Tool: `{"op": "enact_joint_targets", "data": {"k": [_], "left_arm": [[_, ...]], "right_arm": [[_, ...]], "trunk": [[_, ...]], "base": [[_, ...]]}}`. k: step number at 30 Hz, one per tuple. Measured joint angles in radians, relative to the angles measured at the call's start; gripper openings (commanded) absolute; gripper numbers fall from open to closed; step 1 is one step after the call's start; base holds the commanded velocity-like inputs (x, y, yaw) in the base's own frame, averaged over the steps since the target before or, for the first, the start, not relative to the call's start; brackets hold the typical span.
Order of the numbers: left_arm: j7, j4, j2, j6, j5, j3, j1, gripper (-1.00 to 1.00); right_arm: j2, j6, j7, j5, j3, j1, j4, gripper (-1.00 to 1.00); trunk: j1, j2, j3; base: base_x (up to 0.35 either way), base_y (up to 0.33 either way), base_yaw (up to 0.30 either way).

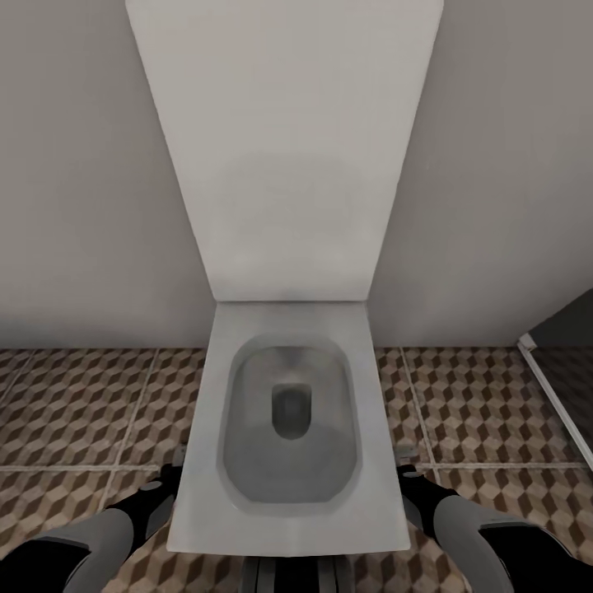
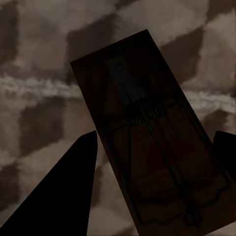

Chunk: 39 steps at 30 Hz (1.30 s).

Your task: Take the four mousetraps from the cabinet in the bathroom and place them on the bathroom floor. Make sure all four end up on the same floor surface, and ensure that at least two of them are either under or directly next to the same bathroom sink.

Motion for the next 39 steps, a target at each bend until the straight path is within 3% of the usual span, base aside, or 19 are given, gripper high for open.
{"op": "enact_joint_targets", "data": {"k": [23, 39], "left_arm": [[0.0, 0.001, 0.001, -0.004, 0.005, 0.001, 0.0, -1.0], [0.001, 0.001, 0.002, -0.004, 0.006, 0.001, 0.0, -1.0]], "right_arm": [[0.0, -0.029, -0.003, 0.0, 0.0, 0.0, -0.001, -1.0], [0.0, -0.082, -0.05, 0.0, 0.0, 0.021, -0.001, -1.0]], "trunk": [[0.001, -0.001, -0.008], [0.001, -0.001, -0.008]], "base": [[0.0, 0.0, 0.0], [0.0, 0.0, 0.0]]}}
